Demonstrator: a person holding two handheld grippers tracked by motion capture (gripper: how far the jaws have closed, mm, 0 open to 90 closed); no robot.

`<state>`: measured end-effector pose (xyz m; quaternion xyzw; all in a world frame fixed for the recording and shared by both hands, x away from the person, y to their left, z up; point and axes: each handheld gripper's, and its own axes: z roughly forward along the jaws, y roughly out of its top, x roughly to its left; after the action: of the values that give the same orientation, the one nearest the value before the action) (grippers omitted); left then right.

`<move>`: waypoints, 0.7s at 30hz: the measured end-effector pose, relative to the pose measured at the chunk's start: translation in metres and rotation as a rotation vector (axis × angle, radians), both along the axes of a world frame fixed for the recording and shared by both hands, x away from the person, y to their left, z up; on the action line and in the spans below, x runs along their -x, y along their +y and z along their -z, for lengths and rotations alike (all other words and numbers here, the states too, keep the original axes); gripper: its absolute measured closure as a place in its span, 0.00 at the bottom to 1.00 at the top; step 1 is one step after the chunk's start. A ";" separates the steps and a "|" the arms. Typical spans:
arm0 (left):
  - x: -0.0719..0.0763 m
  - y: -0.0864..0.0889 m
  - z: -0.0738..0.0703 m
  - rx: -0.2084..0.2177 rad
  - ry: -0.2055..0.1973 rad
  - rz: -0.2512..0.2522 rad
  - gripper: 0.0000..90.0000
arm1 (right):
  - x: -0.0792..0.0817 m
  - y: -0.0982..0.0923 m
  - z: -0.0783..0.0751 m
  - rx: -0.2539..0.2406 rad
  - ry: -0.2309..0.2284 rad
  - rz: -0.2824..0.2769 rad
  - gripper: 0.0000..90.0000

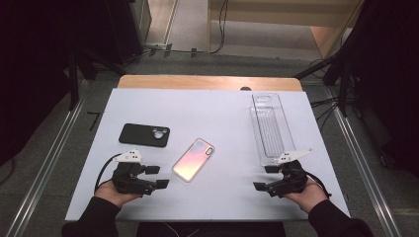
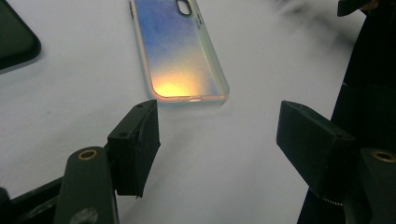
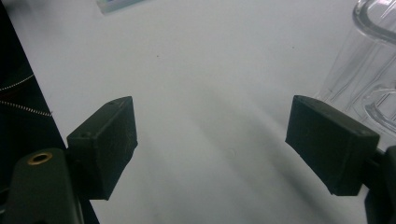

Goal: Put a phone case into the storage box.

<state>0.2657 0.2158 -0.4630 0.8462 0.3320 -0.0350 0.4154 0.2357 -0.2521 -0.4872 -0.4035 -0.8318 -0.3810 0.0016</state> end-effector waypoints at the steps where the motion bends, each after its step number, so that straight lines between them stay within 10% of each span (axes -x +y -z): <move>1: 0.000 0.000 0.000 0.000 0.000 0.000 0.34 | 0.000 0.000 0.000 0.000 0.000 0.000 0.17; 21: 0.000 0.001 0.000 0.002 0.001 -0.009 0.34 | -0.002 0.002 0.001 -0.017 -0.015 -0.001 0.17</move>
<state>0.2658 0.2170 -0.4626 0.8443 0.3359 -0.0336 0.4163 0.2381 -0.2498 -0.4887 -0.4001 -0.8287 -0.3913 -0.0011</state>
